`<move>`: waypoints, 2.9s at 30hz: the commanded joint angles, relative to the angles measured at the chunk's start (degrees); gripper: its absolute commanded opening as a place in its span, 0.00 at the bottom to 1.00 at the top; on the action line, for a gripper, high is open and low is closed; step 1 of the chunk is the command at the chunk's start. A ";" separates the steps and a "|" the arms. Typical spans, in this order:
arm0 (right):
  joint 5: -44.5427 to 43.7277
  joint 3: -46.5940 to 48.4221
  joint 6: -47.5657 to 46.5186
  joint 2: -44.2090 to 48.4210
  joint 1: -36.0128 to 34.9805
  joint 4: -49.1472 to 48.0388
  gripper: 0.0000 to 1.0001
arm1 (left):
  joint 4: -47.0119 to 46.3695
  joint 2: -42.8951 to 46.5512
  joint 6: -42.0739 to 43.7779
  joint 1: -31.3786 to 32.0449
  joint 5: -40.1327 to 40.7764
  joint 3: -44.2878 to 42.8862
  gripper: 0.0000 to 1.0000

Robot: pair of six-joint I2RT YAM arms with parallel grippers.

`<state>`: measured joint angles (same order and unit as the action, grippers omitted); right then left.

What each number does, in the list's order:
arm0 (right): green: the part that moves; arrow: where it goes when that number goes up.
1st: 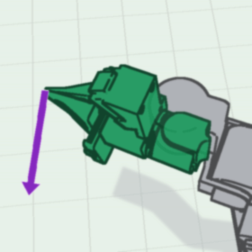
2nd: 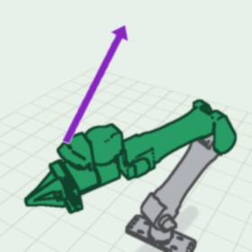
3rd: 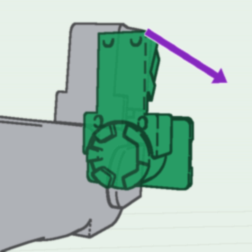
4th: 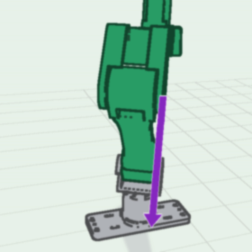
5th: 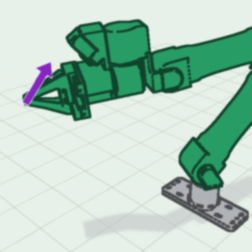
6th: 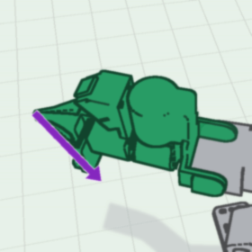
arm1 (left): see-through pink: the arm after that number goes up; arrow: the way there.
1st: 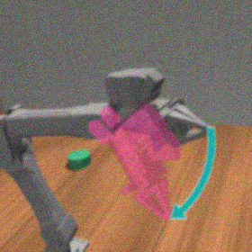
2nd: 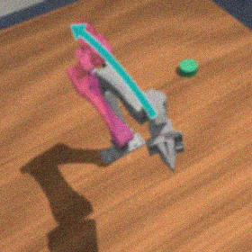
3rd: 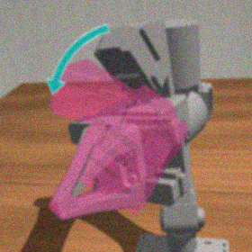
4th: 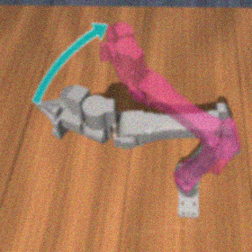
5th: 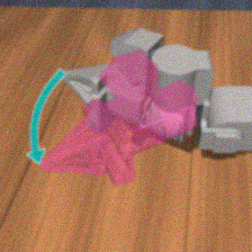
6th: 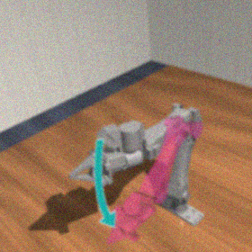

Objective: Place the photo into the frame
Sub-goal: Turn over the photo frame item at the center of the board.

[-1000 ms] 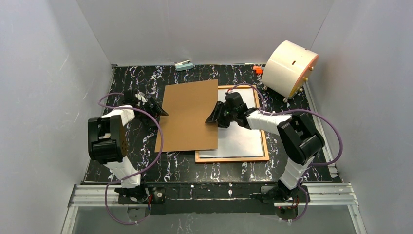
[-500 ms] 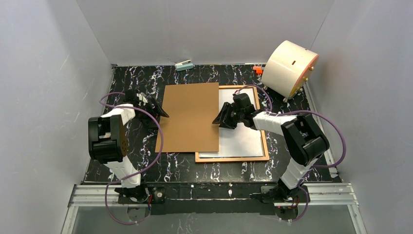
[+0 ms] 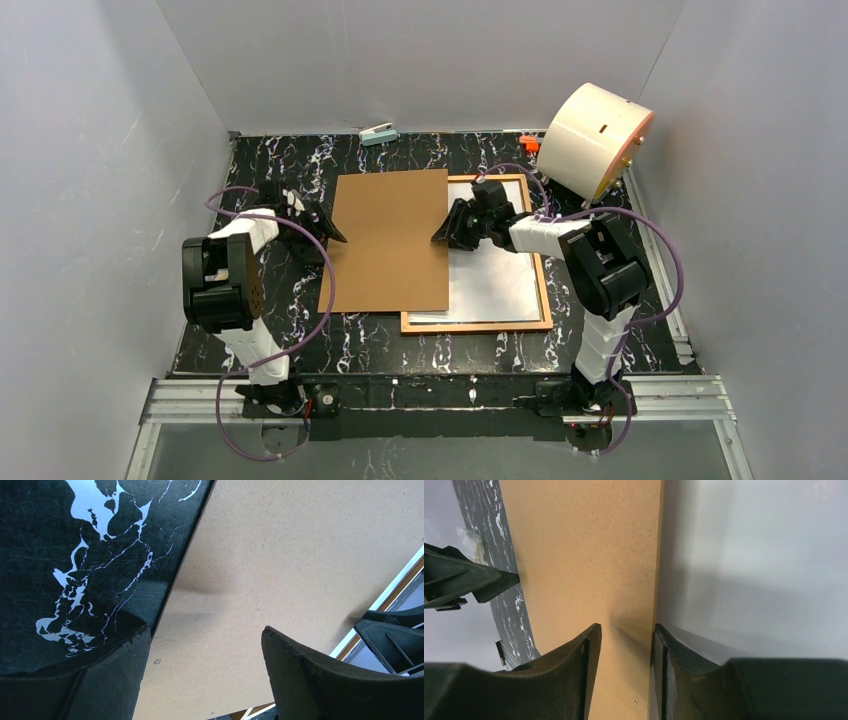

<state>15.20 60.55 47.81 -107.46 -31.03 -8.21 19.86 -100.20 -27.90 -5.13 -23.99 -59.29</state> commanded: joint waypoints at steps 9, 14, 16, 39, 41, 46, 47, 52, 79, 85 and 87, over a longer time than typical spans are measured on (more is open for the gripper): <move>10.28 -2.64 1.82 6.89 0.09 -13.58 0.17 | 4.87 -1.58 1.98 0.69 4.19 0.75 0.81; 11.21 -1.66 3.68 9.34 0.09 -12.78 0.01 | 4.49 0.56 1.13 0.65 4.00 0.43 0.84; 10.15 -1.20 4.37 10.47 0.09 -11.93 0.01 | 4.83 2.66 0.92 0.64 5.18 -0.21 0.88; -10.02 10.95 12.94 13.45 -5.30 3.80 0.01 | 11.79 48.40 -27.04 0.74 9.62 17.45 0.98; -10.91 12.11 13.36 12.72 -5.80 4.88 0.01 | 12.08 51.09 -30.48 0.74 7.93 19.70 0.98; -15.72 14.19 14.46 12.03 -8.03 8.92 0.01 | 9.14 56.52 -42.02 0.80 2.22 25.43 0.98; -17.01 14.62 14.69 11.80 -8.42 10.18 0.01 | 8.14 56.64 -43.59 0.81 0.99 26.03 0.98; -20.27 16.55 15.91 9.91 -10.20 13.35 0.01 | 1.98 54.92 -50.09 0.82 -4.55 28.26 0.98; -16.80 16.71 23.76 9.06 -11.24 10.78 0.01 | -6.74 49.49 -61.73 7.28 -5.32 33.04 0.98; -12.99 16.26 24.70 9.90 -11.25 10.76 0.01 | -8.55 54.38 -67.07 7.24 1.58 36.09 0.98; -12.14 15.16 25.58 10.35 -11.25 10.26 0.01 | -10.21 56.37 -69.80 7.28 4.09 37.37 0.96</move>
<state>-0.51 75.83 70.52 -99.48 -42.09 5.39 11.77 -47.72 -92.27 1.91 -25.41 -24.01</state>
